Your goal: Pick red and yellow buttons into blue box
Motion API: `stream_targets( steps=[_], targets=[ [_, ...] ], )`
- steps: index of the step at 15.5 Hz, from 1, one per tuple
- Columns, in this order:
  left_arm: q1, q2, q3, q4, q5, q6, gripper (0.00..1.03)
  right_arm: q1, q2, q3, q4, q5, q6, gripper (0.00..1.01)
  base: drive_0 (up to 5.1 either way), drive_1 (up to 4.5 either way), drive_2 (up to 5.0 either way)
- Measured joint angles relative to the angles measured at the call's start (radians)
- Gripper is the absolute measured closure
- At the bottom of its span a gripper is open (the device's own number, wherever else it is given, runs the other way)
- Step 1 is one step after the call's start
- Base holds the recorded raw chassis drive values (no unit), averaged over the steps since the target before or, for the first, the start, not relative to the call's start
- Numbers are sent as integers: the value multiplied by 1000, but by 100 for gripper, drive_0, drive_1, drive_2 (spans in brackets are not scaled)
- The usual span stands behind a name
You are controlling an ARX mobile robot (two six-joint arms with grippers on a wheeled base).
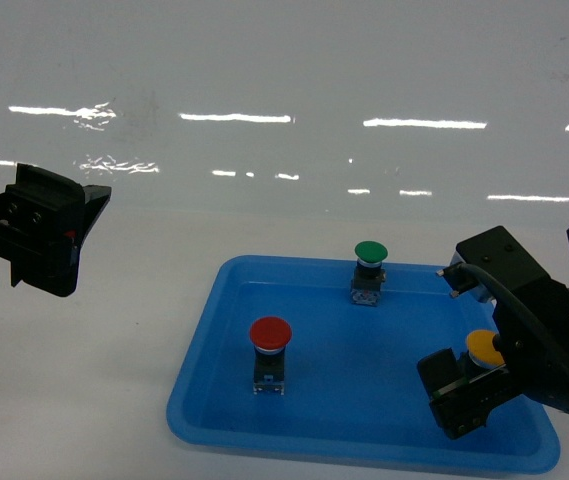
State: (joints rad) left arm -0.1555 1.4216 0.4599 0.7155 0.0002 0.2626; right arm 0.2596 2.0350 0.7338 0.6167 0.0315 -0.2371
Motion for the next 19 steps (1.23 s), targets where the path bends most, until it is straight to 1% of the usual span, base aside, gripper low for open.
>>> stream_targets(
  steps=[1, 3, 4, 6, 8, 13, 19],
  targets=[
    [0, 0, 0, 0, 0, 0, 5, 11, 6, 10, -5, -11, 8, 3, 0, 0, 0],
    [0, 0, 0, 0, 0, 0, 5, 14, 24, 24, -7, -12, 8, 3, 0, 0, 0],
    [0, 0, 0, 0, 0, 0, 5, 5, 33, 25, -4, -5, 8, 3, 0, 0, 0],
    [0, 0, 0, 0, 0, 0, 5, -13, 40, 28, -3, 26, 0, 3, 0, 0, 0],
    [0, 0, 0, 1, 0, 0, 5, -12, 40, 28, -5, 37, 0, 3, 0, 0, 0],
    [0, 0, 0, 0, 0, 0, 5, -11, 63, 28, -7, 48, 1, 3, 0, 0, 0],
    [0, 0, 0, 0, 0, 0, 5, -11, 65, 29, -3, 50, 1, 3, 0, 0, 0]
  ],
)
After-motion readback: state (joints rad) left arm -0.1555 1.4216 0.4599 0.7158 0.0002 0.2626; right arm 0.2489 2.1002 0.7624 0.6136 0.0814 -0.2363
